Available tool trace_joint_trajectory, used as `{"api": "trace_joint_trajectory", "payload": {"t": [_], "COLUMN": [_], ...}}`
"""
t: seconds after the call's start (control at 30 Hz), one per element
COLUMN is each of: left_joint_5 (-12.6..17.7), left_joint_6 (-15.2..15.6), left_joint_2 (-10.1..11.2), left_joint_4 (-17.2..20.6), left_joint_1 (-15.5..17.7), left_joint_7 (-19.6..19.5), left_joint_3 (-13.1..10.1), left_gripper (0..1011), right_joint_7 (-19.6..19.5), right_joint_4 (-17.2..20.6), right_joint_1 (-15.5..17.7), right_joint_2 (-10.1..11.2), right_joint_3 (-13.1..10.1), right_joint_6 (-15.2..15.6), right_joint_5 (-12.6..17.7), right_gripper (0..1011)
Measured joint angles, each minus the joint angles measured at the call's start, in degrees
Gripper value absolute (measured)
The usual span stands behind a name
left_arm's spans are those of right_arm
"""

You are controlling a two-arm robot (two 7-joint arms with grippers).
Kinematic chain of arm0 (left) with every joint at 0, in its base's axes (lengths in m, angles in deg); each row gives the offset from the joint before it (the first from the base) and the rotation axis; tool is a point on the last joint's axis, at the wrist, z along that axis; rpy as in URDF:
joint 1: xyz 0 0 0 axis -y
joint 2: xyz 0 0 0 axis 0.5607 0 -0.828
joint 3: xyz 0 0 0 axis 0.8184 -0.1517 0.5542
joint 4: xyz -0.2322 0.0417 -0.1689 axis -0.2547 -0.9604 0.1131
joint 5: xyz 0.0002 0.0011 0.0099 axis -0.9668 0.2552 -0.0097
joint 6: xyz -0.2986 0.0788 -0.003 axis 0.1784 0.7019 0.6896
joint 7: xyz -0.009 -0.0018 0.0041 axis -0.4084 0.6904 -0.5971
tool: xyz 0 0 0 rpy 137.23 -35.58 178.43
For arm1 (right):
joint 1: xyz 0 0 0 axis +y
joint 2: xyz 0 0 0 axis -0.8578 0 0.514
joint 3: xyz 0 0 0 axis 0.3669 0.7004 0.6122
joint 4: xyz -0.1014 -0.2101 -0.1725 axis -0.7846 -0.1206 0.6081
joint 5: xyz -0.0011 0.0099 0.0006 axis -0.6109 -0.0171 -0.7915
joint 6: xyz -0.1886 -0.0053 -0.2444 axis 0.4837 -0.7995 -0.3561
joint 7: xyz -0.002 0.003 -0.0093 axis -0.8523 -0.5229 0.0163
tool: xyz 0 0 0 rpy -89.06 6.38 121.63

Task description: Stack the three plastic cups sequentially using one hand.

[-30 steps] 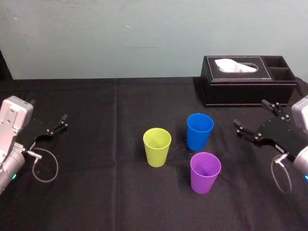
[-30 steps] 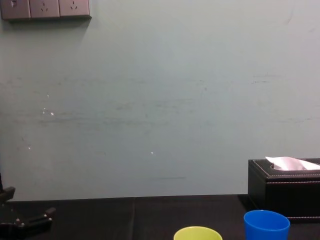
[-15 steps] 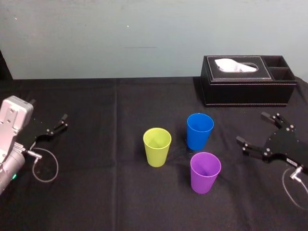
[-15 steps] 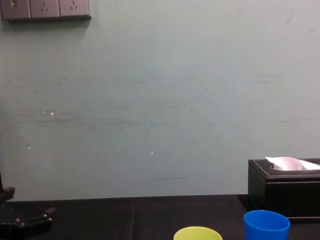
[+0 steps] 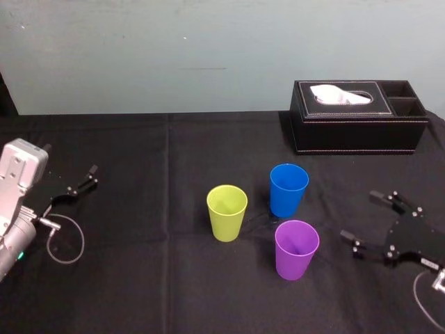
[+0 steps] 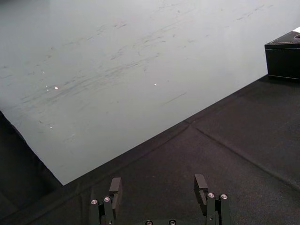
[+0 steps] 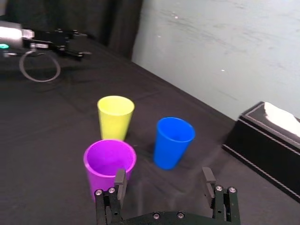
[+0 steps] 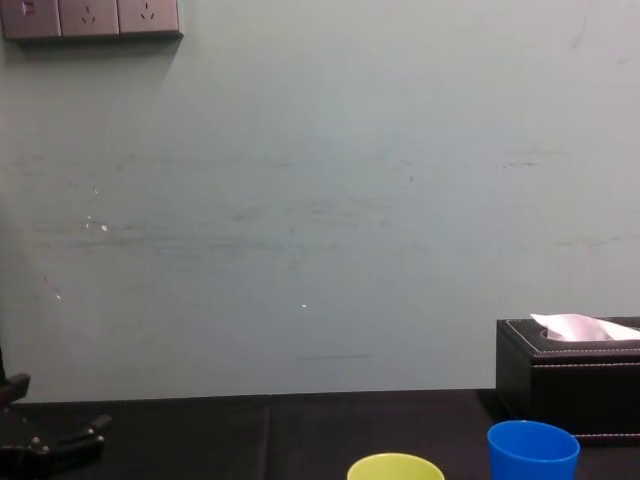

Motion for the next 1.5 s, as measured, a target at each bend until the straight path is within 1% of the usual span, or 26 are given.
{"api": "trace_joint_trajectory", "payload": {"t": [0.17,0.37,0.6,0.83,1.13,1.5], "left_joint_5": [0.0,0.0,0.0,0.0,0.0,0.0], "left_joint_6": [0.0,0.0,0.0,0.0,0.0,0.0], "left_joint_2": [0.0,0.0,0.0,0.0,0.0,0.0], "left_joint_4": [0.0,0.0,0.0,0.0,0.0,0.0], "left_joint_1": [0.0,0.0,0.0,0.0,0.0,0.0], "left_joint_7": [0.0,0.0,0.0,0.0,0.0,0.0], "left_joint_3": [0.0,0.0,0.0,0.0,0.0,0.0], "left_gripper": [1010,1010,1010,1010,1010,1010], "right_joint_7": [2.0,3.6,4.3,4.4,5.3,6.0], "right_joint_4": [0.2,0.1,-0.3,-1.4,-2.0,-2.4], "right_joint_1": [0.9,1.4,1.5,0.9,0.3,-0.3], "right_joint_2": [0.2,-0.6,-2.1,-4.3,-6.1,-7.4], "right_joint_3": [0.0,0.9,2.1,3.0,3.1,2.7], "right_joint_6": [-0.6,-0.6,0.0,1.0,2.0,2.6], "right_joint_5": [-0.2,-1.6,-3.6,-5.4,-6.3,-6.8], "right_gripper": [1003,1003,1003,1003,1003,1003]}}
